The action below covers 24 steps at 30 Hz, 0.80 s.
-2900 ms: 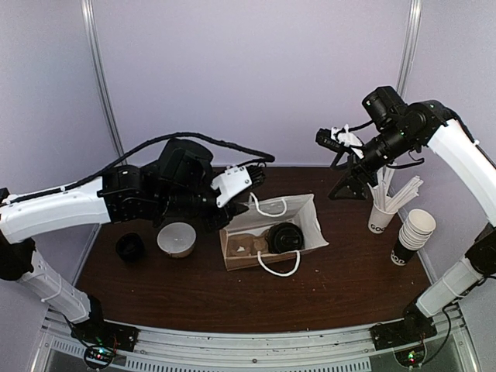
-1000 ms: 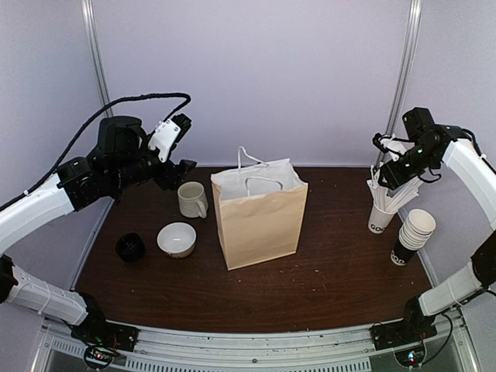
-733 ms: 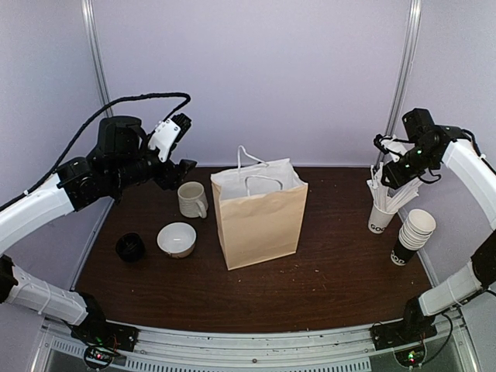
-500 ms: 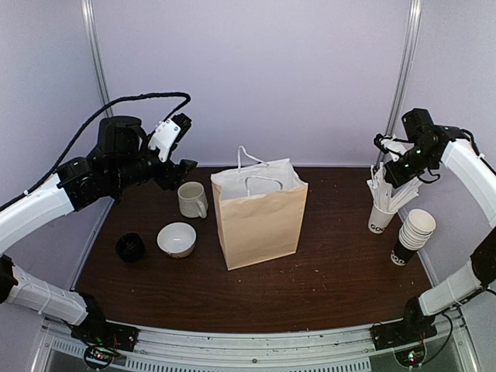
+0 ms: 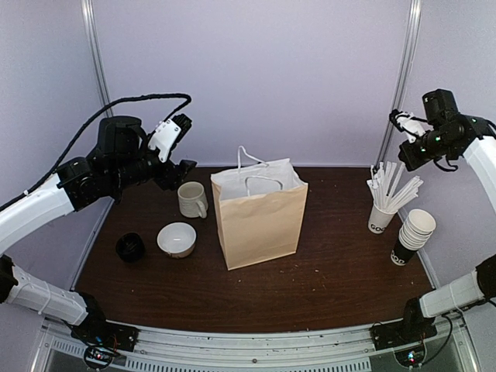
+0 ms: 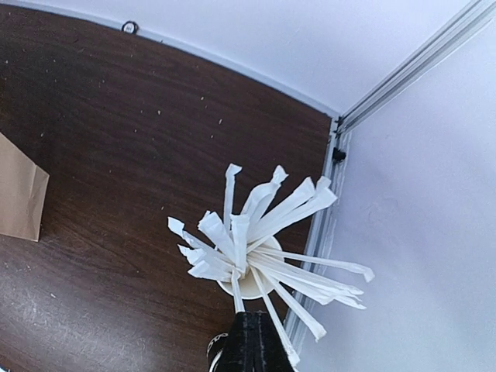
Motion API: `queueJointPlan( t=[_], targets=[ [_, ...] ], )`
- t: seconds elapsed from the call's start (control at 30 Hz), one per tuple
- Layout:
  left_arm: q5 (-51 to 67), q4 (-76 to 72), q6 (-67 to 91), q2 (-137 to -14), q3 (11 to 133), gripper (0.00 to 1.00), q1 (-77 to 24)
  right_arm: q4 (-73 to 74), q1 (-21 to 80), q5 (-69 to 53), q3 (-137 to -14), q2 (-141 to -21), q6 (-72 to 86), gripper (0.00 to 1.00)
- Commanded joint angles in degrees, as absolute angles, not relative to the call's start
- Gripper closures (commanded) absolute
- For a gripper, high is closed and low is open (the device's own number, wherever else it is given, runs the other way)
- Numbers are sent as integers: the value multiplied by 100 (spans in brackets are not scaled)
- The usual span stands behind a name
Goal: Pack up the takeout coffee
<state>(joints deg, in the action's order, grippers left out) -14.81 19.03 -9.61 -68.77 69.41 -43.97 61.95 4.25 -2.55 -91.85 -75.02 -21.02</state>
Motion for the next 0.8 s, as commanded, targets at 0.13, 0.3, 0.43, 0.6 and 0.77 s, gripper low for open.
queueJointPlan(
  t=[0.13, 0.3, 0.43, 0.6, 0.77],
  targets=[
    [-1704, 1604, -1177, -6903, 6897, 26, -4377, 6585, 387, -106, -9846, -7045, -2250, 100],
    [-1767, 1603, -1233, -6927, 6895, 26, -4371, 6744, 377, -298, -10438, -6999, -2264, 100],
    [-1886, 1553, -1313, -6913, 6858, 26, -4344, 6895, 378, -793, -10966, -7198, -2169, 100],
    [-1930, 1354, -1333, -6652, 6727, 26, -4340, 6986, 385, -2517, -11627, -7525, -2189, 100],
    [-2190, 1272, -1502, -6565, 6659, 26, -4333, 7139, 394, -4039, -12481, -8167, -1897, 100]
  ],
)
